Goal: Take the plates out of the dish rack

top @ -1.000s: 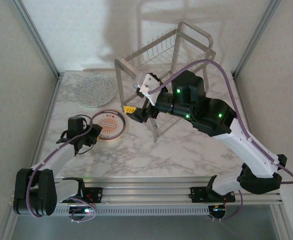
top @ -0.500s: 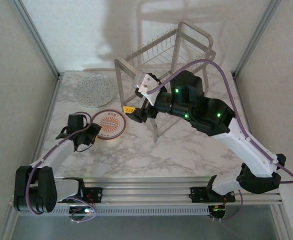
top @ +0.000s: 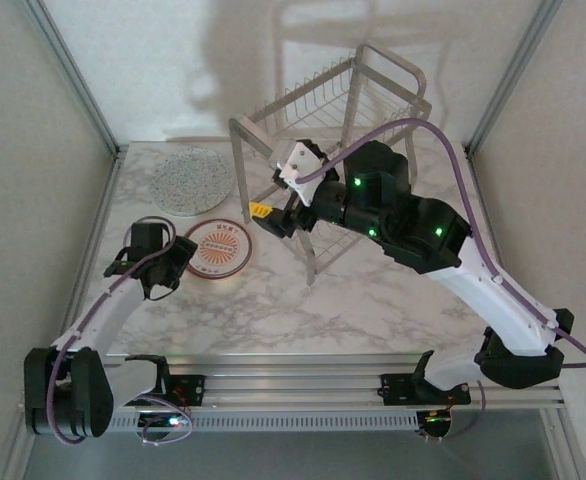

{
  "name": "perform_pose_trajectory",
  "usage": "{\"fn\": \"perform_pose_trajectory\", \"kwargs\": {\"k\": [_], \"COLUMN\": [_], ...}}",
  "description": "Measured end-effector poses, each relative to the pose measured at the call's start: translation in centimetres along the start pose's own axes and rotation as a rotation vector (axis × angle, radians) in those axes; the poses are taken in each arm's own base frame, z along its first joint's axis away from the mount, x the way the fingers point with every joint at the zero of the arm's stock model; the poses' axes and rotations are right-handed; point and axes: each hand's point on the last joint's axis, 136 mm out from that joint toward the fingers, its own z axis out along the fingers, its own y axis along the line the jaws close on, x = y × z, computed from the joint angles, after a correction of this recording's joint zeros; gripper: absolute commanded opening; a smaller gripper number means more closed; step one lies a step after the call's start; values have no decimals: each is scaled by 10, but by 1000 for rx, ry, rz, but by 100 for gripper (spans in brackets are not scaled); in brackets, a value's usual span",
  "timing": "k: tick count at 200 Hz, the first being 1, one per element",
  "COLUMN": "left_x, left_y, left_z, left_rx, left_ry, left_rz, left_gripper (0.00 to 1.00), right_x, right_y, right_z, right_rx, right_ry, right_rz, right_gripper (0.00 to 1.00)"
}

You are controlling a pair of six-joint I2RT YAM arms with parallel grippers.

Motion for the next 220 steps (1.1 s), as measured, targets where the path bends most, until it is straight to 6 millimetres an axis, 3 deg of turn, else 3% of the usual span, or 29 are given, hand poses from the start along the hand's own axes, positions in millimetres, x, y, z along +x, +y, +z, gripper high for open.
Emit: {"fn": "perform_pose_trajectory", "kwargs": {"k": [16,24,38,51,72,90,111,128,173,193,220], "left_x": [-10,-16,-27,-38,-54,-63,-72,-78,-112,-121,-115], "left_y": [-12,-20,-33,-46,-59,-59,-58,-52,-12,8,45], "left_z": [-12,-20,-32,-44,-62,-74,-86,-92,-97,-88,-59], "left_rx": [20,35,61,90,123,128,137,134,-75,-153,-239], "left_ry": [-43,-71,-116,-163,-240,-303,-377,-437,-679,-777,-827], "left_rz": [5,3,10,12,9,3,6,18,19,112,295], "left_gripper": [84,99,100,99,100,99,99,100,100,100,99], "right_x": [-1,-2,-1,8,51,97,158,214,372,422,480], "right_y": [-16,-29,-57,-97,-174,-208,-210,-197,-150,-136,-123], "right_z": [-6,-11,-21,-40,-98,-160,-212,-229,-219,-213,-191], "right_rx": [90,158,286,444,774,1026,1212,1287,1371,1357,1254], "right_ry": [-7,-11,-10,9,90,157,242,332,701,805,875], "right_rz": [-13,-18,-7,38,177,314,469,564,595,544,516], "right_gripper": [90,90,90,91,93,99,99,99,99,99,99]}}
